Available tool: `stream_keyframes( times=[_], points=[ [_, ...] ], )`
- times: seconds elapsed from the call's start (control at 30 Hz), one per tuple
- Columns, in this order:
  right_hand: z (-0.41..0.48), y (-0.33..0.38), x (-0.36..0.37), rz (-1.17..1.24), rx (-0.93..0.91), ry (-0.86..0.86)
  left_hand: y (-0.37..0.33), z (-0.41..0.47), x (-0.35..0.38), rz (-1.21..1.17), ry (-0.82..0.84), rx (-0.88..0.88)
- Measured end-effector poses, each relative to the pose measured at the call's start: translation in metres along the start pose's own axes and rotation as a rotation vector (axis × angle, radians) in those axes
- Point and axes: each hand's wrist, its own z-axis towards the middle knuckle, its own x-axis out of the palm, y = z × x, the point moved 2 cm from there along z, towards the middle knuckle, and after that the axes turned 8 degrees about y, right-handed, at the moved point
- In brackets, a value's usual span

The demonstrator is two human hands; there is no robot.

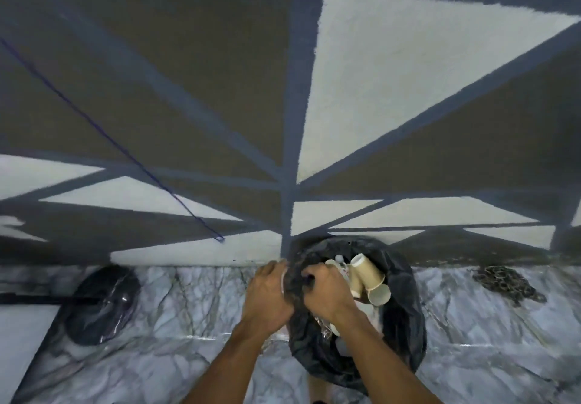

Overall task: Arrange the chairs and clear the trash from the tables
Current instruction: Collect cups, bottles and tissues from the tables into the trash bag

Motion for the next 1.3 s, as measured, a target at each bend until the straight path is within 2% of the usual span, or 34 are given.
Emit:
stream_keyframes(
  times=[0.13,0.3,0.43,0.57,0.67,0.87,1.07,1.3],
  points=[
    [0.000,0.075,0.037,-0.120,-0.177,0.088,0.056,-0.052,-0.056,0.022,-0.127,-0.144],
    [-0.032,0.188,0.111,-0.255,-0.443,0.220,0.120,-0.159,-0.119,-0.004,-0.368,-0.313],
    [-0.094,0.272,0.182,-0.323,-0.645,0.337,0.164,-0.269,-0.148,-0.066,-0.589,-0.431],
    [-0.179,0.327,0.255,-0.351,-0.823,0.441,0.207,-0.389,-0.147,-0.110,-0.753,-0.579],
    [-0.243,0.346,0.319,-0.365,-0.950,0.552,0.228,-0.480,-0.137,-0.118,-0.866,-0.672],
    [-0.367,0.371,0.430,-0.466,-1.183,0.779,0.263,-0.644,-0.088,-0.221,-1.006,-0.970],
    [-0.470,0.379,0.528,-0.626,-1.350,1.059,0.285,-0.764,-0.022,-0.321,-1.130,-1.276],
    [-0.541,0.368,0.649,-0.787,-1.390,1.380,0.320,-0.856,0.044,-0.494,-1.205,-1.575]
  ],
)
